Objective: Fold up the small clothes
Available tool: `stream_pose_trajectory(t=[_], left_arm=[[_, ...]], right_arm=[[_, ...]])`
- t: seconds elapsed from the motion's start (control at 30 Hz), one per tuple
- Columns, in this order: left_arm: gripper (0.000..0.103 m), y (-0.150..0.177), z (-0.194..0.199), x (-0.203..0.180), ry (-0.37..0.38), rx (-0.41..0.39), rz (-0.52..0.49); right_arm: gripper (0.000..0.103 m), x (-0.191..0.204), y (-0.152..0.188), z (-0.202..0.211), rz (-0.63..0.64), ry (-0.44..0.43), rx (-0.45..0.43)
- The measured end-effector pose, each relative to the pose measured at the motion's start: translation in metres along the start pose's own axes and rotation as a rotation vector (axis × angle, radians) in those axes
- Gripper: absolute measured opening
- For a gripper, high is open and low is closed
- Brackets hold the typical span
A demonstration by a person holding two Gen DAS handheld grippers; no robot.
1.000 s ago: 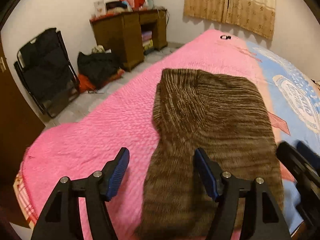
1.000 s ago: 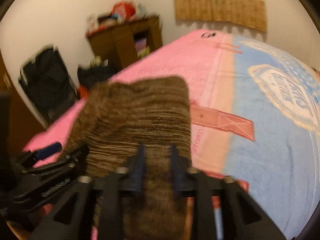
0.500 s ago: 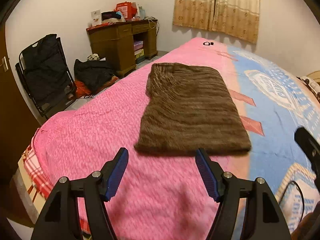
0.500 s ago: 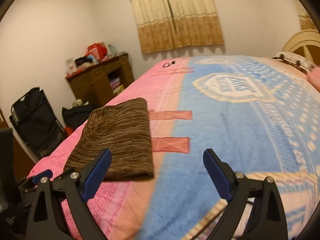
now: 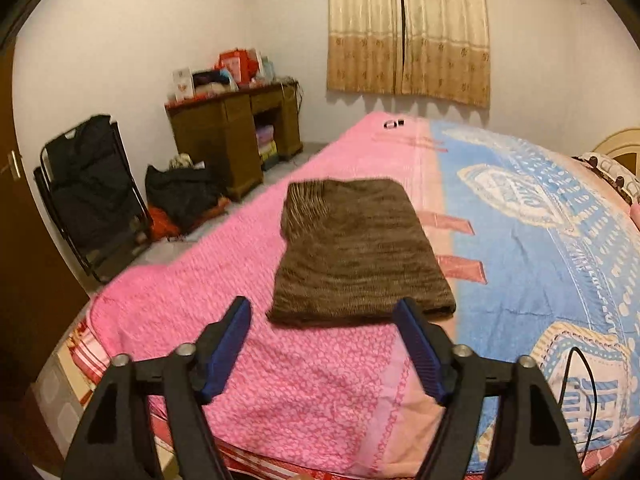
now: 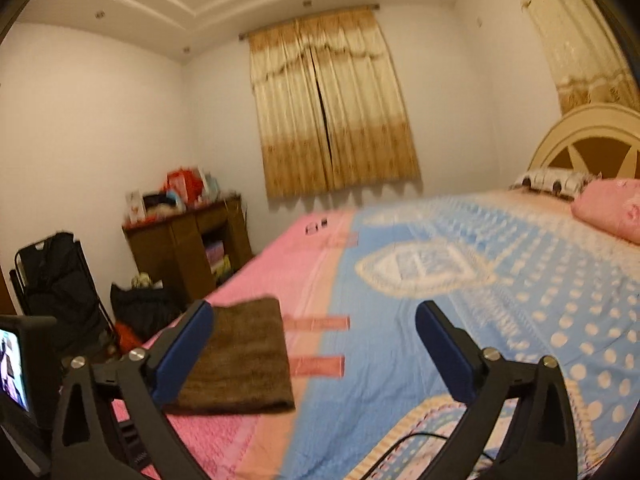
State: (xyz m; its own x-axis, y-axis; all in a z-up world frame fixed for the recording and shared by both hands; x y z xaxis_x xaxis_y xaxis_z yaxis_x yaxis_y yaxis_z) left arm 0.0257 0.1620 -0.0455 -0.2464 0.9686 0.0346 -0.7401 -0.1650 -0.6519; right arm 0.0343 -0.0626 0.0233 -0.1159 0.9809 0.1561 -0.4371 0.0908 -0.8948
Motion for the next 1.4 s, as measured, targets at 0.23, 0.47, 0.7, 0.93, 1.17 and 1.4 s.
stream_pose_trajectory(t=[0.23, 0.47, 0.7, 0.93, 1.17, 1.4], left_arm=[[0.081, -0.007, 0.019, 0.005, -0.098, -0.098, -0.013], [0.081, -0.011, 0.031, 0.002, -0.094, -0.137, -0.021], [0.081, -0.012, 0.034, 0.003, -0.081, -0.139, -0.006], [0.081, -0.012, 0.034, 0.002, -0.09, -0.143, -0.007], [0.081, -0.012, 0.037, 0.002, -0.064, -0.147, 0.003], [0.081, -0.012, 0.039, 0.005, -0.067, -0.155, 0.009]], right_arm=[[0.103, 0.011, -0.002, 0.017, 0.061, 0.002, -0.069], [0.103, 0.007, -0.003, 0.021, 0.048, -0.004, -0.08], [0.103, 0.004, -0.003, 0.023, 0.036, -0.005, -0.073], [0.103, 0.006, -0.003, 0.024, 0.048, -0.001, -0.071], [0.103, 0.008, -0.003, 0.025, 0.052, -0.001, -0.072], [0.103, 0.008, -0.003, 0.024, 0.054, -0.001, -0.07]])
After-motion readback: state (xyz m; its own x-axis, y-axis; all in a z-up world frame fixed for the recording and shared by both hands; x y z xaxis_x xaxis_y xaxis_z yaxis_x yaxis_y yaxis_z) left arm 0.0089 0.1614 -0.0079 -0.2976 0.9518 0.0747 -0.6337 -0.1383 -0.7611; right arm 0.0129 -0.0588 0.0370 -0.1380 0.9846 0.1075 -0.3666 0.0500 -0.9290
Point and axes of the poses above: each gripper's, at about its wrist camera, not at the fingertips, and z roughly against the way its jaws point, x to its left, y to its underside, the point moved 6 cm from there along -z, roughly the way its jaws point, and after that the axes turned 15 degrees about x, right-handed, at the moved point
